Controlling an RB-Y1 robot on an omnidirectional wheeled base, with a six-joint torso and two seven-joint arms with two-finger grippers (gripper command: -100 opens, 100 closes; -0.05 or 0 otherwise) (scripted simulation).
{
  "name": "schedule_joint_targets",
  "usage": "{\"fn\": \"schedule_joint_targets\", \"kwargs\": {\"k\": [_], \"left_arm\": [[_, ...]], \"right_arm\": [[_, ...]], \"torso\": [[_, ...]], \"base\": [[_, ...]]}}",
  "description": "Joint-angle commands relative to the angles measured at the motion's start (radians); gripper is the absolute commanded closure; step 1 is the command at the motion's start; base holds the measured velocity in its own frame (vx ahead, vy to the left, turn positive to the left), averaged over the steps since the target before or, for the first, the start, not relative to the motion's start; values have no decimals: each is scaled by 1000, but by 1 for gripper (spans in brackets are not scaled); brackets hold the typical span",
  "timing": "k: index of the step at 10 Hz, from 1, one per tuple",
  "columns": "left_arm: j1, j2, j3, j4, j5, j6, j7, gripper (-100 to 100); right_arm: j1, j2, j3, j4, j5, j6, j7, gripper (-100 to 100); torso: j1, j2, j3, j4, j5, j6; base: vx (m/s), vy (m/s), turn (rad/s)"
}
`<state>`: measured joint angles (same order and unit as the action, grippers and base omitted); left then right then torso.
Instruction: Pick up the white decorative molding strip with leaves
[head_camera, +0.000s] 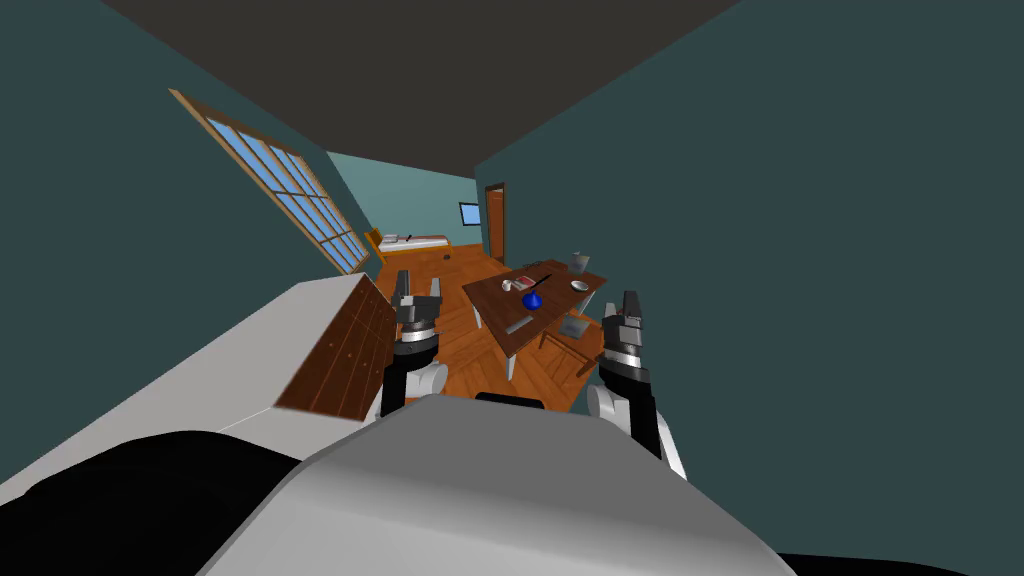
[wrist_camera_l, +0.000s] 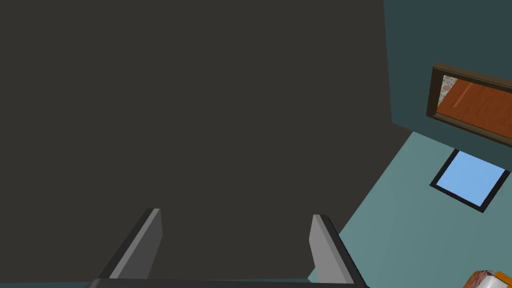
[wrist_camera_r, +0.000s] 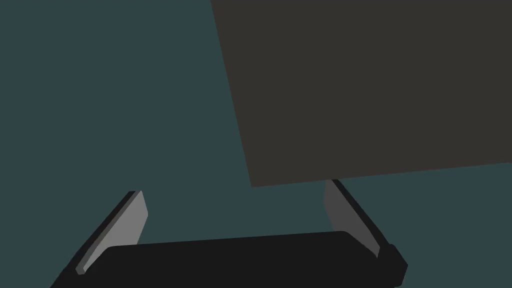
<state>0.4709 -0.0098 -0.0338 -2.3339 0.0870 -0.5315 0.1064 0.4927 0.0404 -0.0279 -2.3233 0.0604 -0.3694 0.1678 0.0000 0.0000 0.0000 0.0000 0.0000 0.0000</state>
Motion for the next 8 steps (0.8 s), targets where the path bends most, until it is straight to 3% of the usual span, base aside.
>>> {"fn": "schedule_joint_targets", "kwargs": {"k": [1,7,8], "left_arm": [[0,0,0,0,0,0,0,0],[0,0,0,0,0,0,0,0],[0,0,0,0,0,0,0,0]], "right_arm": [[3,-38,2,6,1,1,1,-100],[29,-212,25,56,11,11,11,-100],[38,-244,33,72,14,14,14,-100]], "torso": [[0,0,0,0,0,0],[1,1,0,0,0,0],[1,0,0,0,0,-1]], "base": [[-4,9,128],[-11,28,216],[-8,35,438]]}}
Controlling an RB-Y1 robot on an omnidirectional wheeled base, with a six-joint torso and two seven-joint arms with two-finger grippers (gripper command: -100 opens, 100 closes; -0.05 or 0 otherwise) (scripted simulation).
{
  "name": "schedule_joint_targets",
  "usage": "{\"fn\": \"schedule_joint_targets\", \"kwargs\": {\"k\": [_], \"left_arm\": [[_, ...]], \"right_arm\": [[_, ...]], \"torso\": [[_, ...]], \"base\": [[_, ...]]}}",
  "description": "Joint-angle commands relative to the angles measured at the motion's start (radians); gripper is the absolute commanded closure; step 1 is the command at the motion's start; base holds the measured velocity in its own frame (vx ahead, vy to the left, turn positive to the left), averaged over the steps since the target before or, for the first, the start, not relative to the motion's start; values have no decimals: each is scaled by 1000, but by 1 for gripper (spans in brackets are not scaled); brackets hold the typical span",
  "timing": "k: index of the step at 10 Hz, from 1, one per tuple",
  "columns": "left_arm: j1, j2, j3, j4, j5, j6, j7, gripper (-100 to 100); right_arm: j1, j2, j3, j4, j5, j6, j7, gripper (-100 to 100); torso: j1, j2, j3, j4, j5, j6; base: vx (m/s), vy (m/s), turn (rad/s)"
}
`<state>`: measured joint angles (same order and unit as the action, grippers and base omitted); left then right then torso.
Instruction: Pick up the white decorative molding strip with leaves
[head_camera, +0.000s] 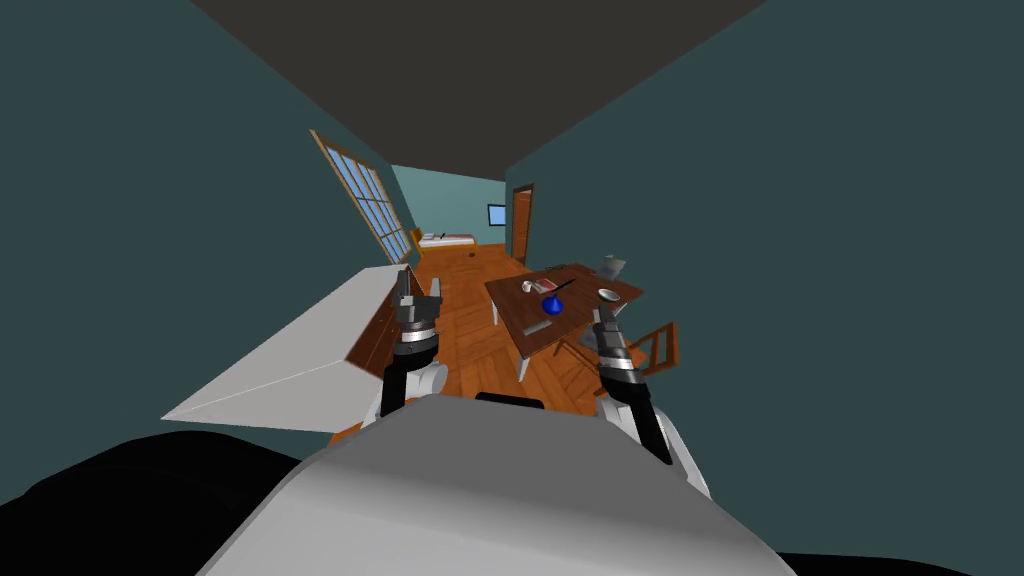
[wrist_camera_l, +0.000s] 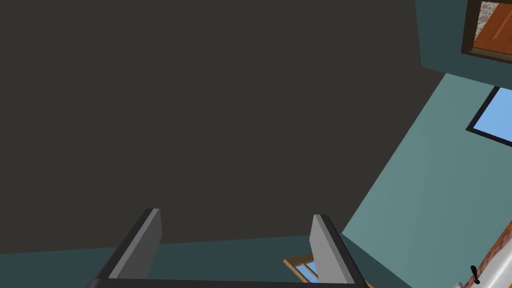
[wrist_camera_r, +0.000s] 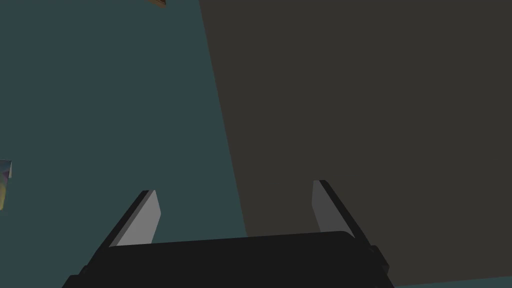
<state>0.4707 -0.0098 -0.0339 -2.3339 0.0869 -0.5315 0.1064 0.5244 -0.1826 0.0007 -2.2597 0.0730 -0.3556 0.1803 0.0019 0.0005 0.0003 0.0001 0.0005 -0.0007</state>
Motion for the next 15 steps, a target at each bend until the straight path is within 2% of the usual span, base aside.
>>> {"fn": "schedule_joint_targets", "kwargs": {"k": [1,8,9,10,11,12,13,15], "left_arm": [[0,0,0,0,0,0,0,0],[0,0,0,0,0,0,0,0],[0,0,0,0,0,0,0,0],[0,0,0,0,0,0,0,0],[0,0,0,0,0,0,0,0],[0,0,0,0,0,0,0,0],[0,0,0,0,0,0,0,0],[0,0,0,0,0,0,0,0]], "right_arm": [[6,-29,5,9,2,0,2,-100],[59,-235,64,112,30,24,21,-100],[59,-243,64,112,30,24,21,-100],[71,-284,79,137,39,30,26,-100],[71,-287,79,137,39,30,26,-100],[84,-330,96,163,48,37,31,-100],[84,-330,96,163,48,37,31,-100],[109,-399,134,218,70,53,41,-100]], "torso": [[0,0,0,0,0,0],[-1,0,0,0,0,1],[-1,0,0,0,0,0],[-1,0,0,0,0,1],[-1,0,0,0,0,1],[-1,0,0,0,0,1],[-1,0,0,0,0,1],[-2,0,0,0,0,1]], "base": [[-7,20,128],[-6,31,319],[-2,14,216],[-4,21,357],[-2,12,228],[-1,19,364],[1,12,312],[5,13,466]]}}
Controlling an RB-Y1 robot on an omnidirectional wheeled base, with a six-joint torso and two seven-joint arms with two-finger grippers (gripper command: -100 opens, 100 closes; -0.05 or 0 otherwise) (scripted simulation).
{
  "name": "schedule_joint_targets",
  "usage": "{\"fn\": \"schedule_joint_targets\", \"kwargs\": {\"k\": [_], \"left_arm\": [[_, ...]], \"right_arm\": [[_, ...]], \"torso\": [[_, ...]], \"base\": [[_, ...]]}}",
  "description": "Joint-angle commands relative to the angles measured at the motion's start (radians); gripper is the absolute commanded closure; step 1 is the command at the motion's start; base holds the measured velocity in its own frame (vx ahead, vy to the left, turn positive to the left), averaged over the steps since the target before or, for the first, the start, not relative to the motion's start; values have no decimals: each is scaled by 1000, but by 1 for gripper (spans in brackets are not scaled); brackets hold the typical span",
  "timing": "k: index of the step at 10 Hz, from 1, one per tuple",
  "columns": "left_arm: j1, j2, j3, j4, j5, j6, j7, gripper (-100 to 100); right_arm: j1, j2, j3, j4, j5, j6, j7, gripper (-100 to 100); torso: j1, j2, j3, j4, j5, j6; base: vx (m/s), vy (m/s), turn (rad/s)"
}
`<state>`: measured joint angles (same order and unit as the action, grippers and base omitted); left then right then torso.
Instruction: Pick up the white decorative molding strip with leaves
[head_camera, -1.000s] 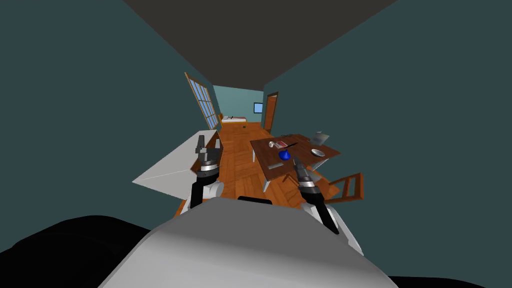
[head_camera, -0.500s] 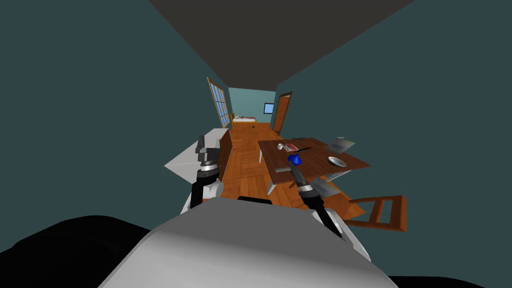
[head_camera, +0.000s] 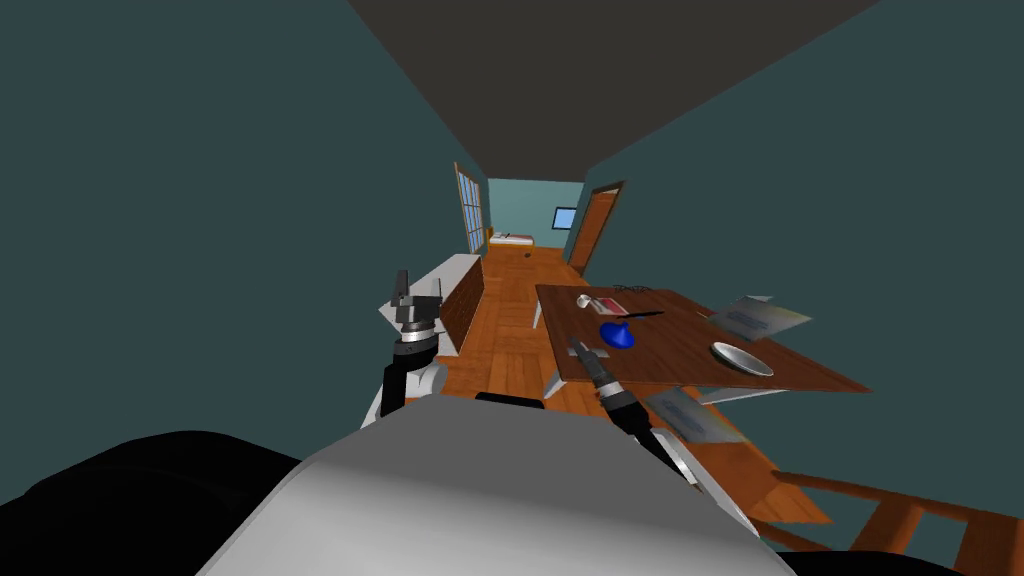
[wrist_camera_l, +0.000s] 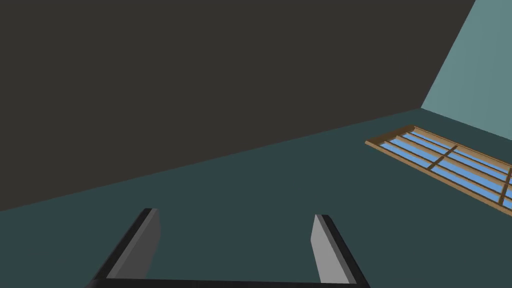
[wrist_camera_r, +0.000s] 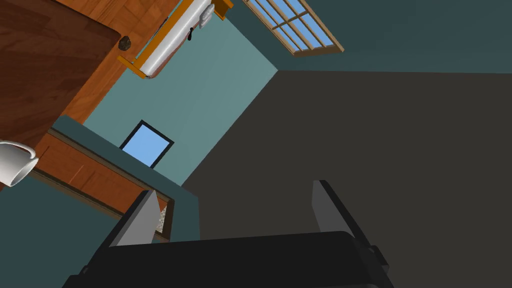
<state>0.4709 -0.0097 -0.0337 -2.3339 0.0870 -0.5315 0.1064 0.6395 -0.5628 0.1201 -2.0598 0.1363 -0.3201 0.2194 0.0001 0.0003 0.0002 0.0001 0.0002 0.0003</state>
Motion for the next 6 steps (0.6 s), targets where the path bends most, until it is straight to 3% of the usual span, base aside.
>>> {"fn": "schedule_joint_targets", "kwargs": {"k": [1,2,3,5,6], "left_arm": [[0,0,0,0,0,0,0,0],[0,0,0,0,0,0,0,0],[0,0,0,0,0,0,0,0],[0,0,0,0,0,0,0,0],[0,0,0,0,0,0,0,0]], "right_arm": [[-6,-37,14,18,7,18,2,-100],[7,-72,34,48,19,27,7,-100],[7,-79,34,48,19,27,7,-100],[32,-155,78,108,46,46,18,-100],[32,-161,78,108,46,46,18,-100]], "torso": [[0,0,0,0,0,0],[0,0,0,0,0,0],[-1,0,0,0,0,0],[-1,-1,0,0,0,0],[-2,-1,-1,0,0,1]], "base": [[7,5,337],[10,3,420],[12,-6,225],[17,-11,405],[14,-16,449]]}}
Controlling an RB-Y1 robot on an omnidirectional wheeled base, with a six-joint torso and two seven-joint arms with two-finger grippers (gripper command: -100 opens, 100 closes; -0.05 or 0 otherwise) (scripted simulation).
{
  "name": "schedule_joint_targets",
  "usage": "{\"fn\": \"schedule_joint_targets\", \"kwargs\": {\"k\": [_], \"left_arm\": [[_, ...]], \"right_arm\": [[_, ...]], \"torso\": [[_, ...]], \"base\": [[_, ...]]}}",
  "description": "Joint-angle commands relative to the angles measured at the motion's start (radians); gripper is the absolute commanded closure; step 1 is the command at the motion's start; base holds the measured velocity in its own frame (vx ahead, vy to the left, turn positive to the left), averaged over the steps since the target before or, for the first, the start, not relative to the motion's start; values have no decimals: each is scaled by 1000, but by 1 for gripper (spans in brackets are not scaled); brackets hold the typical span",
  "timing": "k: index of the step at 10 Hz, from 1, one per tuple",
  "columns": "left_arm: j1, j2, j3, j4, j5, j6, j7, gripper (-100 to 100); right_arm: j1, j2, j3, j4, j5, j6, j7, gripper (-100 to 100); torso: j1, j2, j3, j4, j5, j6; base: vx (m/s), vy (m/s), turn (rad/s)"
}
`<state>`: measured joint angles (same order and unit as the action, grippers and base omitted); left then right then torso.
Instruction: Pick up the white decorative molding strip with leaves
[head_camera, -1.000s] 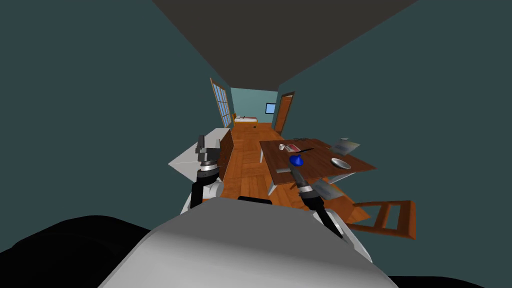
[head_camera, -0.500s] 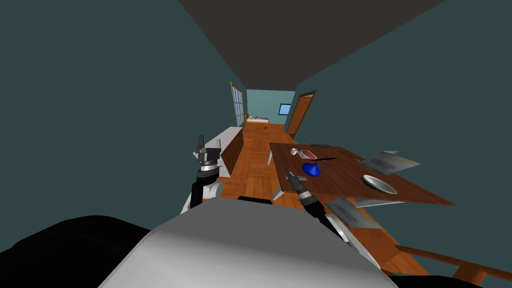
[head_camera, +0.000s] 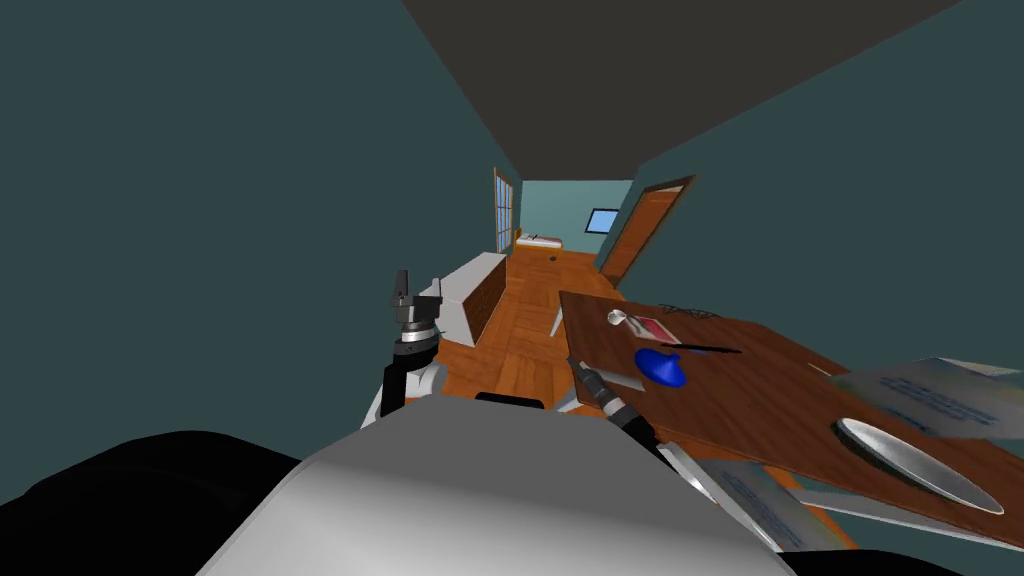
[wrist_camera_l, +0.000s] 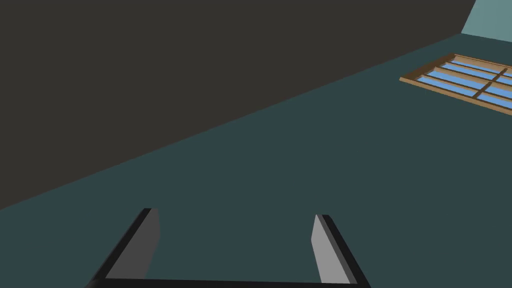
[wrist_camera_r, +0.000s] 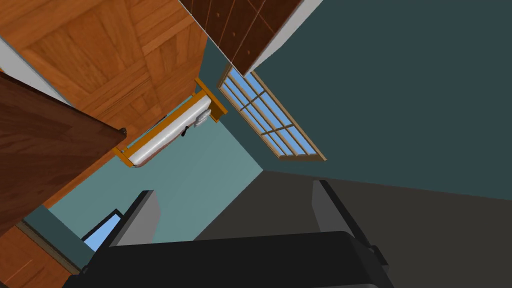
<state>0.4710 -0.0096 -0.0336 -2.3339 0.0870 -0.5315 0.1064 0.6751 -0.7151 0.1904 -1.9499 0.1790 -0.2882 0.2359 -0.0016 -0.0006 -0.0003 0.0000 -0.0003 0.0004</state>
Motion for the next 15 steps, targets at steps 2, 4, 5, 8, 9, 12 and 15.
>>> {"fn": "schedule_joint_targets", "kwargs": {"k": [2,4,5,8,9,12,15], "left_arm": [[0,0,0,0,0,0,0,0],[0,0,0,0,0,0,0,0],[0,0,0,0,0,0,0,0],[0,0,0,0,0,0,0,0],[0,0,0,0,0,0,0,0],[0,0,0,0,0,0,0,0],[0,0,0,0,0,0,0,0]], "right_arm": [[21,-84,54,61,34,35,13,-100],[33,-125,77,92,50,46,18,-100],[33,-125,77,92,50,46,18,-100],[56,-197,125,155,84,69,29,-100],[67,-232,150,184,101,81,35,-100],[77,-265,174,210,119,92,40,-100],[97,-328,222,278,155,115,50,-100]], "torso": [[-1,0,0,0,0,0],[0,0,0,0,0,0],[-1,0,0,0,0,1],[-2,-1,-1,0,0,1],[-1,-1,-1,0,0,1],[-1,-1,0,0,0,1],[0,0,0,0,0,1]], "base": [[19,-25,455],[14,-25,431],[15,-26,267],[17,-37,430],[9,-34,494],[5,-38,267],[-2,-38,270]]}}
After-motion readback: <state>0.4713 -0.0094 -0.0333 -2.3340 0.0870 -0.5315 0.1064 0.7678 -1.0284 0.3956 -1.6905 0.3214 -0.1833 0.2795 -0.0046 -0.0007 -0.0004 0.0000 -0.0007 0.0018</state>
